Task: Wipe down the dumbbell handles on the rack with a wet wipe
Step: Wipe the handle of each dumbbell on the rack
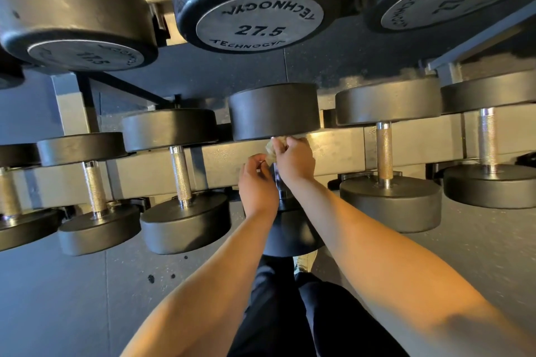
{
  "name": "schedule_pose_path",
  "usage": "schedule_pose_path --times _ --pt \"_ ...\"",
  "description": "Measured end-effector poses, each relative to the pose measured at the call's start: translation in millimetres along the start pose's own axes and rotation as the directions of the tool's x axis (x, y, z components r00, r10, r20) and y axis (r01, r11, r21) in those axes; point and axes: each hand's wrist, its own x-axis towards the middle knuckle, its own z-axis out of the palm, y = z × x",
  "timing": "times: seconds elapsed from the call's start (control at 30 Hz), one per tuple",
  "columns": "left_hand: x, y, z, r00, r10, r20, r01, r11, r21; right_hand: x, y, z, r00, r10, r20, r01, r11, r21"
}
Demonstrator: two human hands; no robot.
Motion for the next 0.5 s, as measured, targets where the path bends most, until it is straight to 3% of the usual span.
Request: schedule_pose_path --times 0.27,0.33,0.43,0.5 --pt "-1 2 -1 0.999 0.013 0.035 -0.013 1.0 0.019 -33 24 -22 0.969 0.045 0.244 0.027 0.959 -0.282" --pt "-1 3 -1 1.0 0.001 0.029 -0.002 1.0 0.011 -29 21 -20 0.983 0.055 0.177 -0.015 0.976 -0.216" --pt "-1 2 -2 1.0 0.019 -0.003 -0.019 1.0 -0.021 -12 4 -12 0.999 0.042 -0.004 -0.042 0.997 0.067" --pt "-1 0 -1 1.0 0.009 -0.009 -0.01 0.999 -0.032 -1 -6 -8 0.999 0.036 -0.007 -0.035 0.997 0.072"
